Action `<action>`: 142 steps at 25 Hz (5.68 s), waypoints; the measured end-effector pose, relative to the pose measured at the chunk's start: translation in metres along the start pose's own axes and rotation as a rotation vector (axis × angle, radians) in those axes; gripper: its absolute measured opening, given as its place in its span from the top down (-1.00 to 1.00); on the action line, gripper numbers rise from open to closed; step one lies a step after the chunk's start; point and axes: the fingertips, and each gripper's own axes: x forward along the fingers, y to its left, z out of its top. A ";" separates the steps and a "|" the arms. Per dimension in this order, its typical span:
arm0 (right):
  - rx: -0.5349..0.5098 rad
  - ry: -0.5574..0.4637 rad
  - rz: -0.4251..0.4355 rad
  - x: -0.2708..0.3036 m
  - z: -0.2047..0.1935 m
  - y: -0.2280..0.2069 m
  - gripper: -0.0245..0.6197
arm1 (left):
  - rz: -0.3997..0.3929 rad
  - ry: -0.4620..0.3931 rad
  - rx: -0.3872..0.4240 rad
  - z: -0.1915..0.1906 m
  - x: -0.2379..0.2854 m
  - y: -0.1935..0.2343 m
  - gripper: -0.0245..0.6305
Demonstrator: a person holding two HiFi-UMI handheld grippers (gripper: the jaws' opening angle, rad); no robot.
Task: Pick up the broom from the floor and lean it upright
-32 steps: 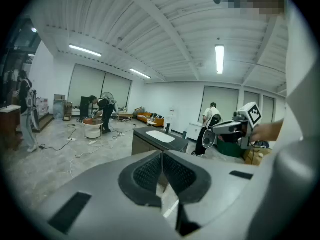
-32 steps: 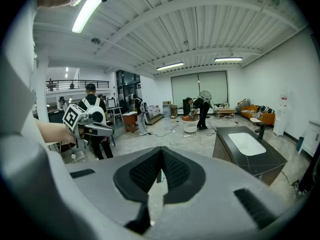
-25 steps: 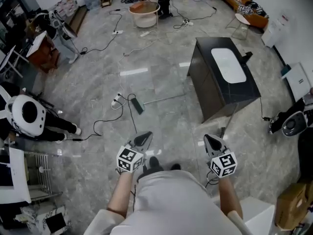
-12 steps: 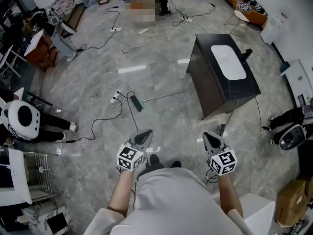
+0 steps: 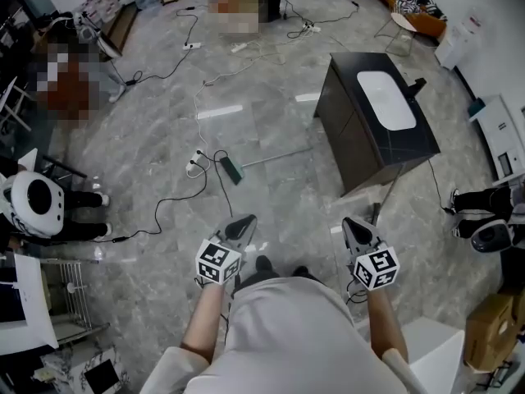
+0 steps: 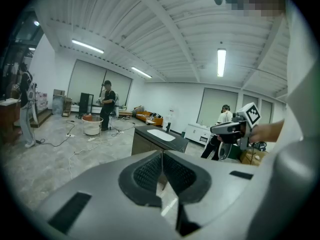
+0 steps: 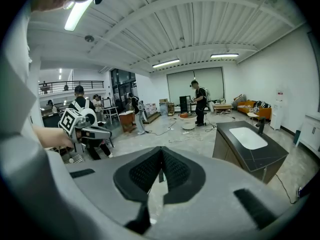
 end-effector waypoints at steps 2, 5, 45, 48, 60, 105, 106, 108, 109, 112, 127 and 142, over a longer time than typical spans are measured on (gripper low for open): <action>0.004 0.001 -0.005 0.006 0.000 0.008 0.92 | -0.007 0.005 0.000 -0.002 -0.005 0.008 0.90; 0.017 -0.005 -0.013 0.015 -0.001 0.020 0.92 | -0.019 0.016 0.002 -0.007 -0.012 0.019 0.90; 0.112 0.064 0.040 0.143 0.014 -0.133 0.92 | -0.008 0.117 -0.028 0.028 0.160 0.075 0.90; 0.112 0.071 0.059 0.155 0.014 -0.159 0.92 | 0.004 0.121 -0.021 0.034 0.186 0.075 0.90; 0.157 0.104 0.082 0.187 0.011 -0.209 0.92 | -0.009 0.160 -0.010 0.047 0.255 0.088 0.90; 0.260 0.341 0.031 0.591 -0.077 -0.348 0.92 | -0.190 0.325 -0.090 -0.112 0.568 0.414 0.90; 0.257 0.345 0.040 0.600 -0.084 -0.355 0.92 | -0.185 0.326 -0.091 -0.119 0.577 0.418 0.90; 0.249 0.355 0.061 0.620 -0.101 -0.369 0.92 | -0.174 0.326 -0.092 -0.135 0.597 0.425 0.89; 0.246 0.360 0.073 0.630 -0.110 -0.375 0.92 | -0.170 0.327 -0.091 -0.145 0.607 0.429 0.90; 0.246 0.374 0.109 0.658 -0.141 -0.389 0.92 | -0.163 0.343 -0.072 -0.179 0.634 0.443 0.90; 0.283 0.410 0.144 0.773 -0.344 -0.458 0.92 | -0.182 0.429 -0.005 -0.396 0.747 0.512 0.89; 0.233 0.375 0.171 0.860 -0.489 -0.497 0.92 | -0.328 0.498 0.076 -0.579 0.821 0.567 0.89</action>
